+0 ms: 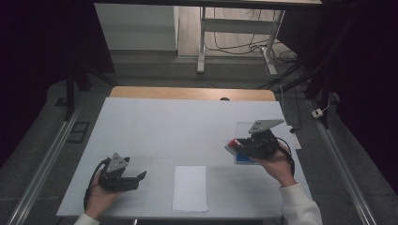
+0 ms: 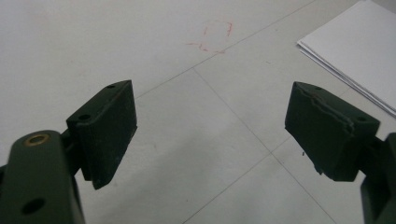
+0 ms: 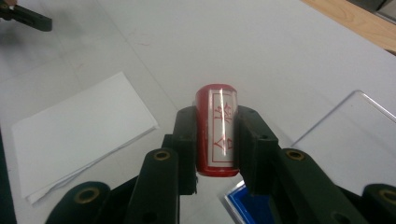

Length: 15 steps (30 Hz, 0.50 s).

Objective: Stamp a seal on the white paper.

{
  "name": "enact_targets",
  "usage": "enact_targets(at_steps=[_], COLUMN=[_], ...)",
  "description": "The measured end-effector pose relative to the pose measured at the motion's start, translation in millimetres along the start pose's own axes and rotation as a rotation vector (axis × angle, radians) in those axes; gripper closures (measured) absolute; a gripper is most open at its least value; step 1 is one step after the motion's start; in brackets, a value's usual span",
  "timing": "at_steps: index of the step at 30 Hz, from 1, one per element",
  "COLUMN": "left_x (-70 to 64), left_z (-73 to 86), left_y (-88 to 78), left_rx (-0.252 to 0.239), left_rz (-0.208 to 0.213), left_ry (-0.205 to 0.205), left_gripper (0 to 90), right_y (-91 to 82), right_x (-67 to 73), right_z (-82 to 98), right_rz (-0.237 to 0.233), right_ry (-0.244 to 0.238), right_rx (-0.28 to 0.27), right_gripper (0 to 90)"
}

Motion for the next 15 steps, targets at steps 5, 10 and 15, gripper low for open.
enact_targets(at_steps=[5,10,15], left_x=[0.0,0.2,0.1], left_z=[0.0,-0.1,-0.1], left_y=[0.2,-0.2,0.0], left_rx=[0.001,-0.001,0.001], left_rz=[0.0,0.001,-0.001], left_ry=[0.001,0.001,0.001], left_gripper=[16.9,17.0,17.0], right_y=[0.2,0.5,2.6], right_x=[6.4,13.4,18.8], right_z=[-4.3,-8.4,-11.2], right_rz=[-0.013,-0.02,-0.031], right_ry=[-0.018,-0.036,-0.054], right_rx=[-0.01,-0.011,-0.011], right_gripper=[70.0,70.0,70.0])
Point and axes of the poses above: each handheld gripper's, and its own axes: y roughly forward along the jaws, z roughly out of its underside, x roughly to its left, the point moved 4 cm from there along y, roughly forward along the jaws, and after that the axes turned 10 degrees about x, right-handed, at the moved point
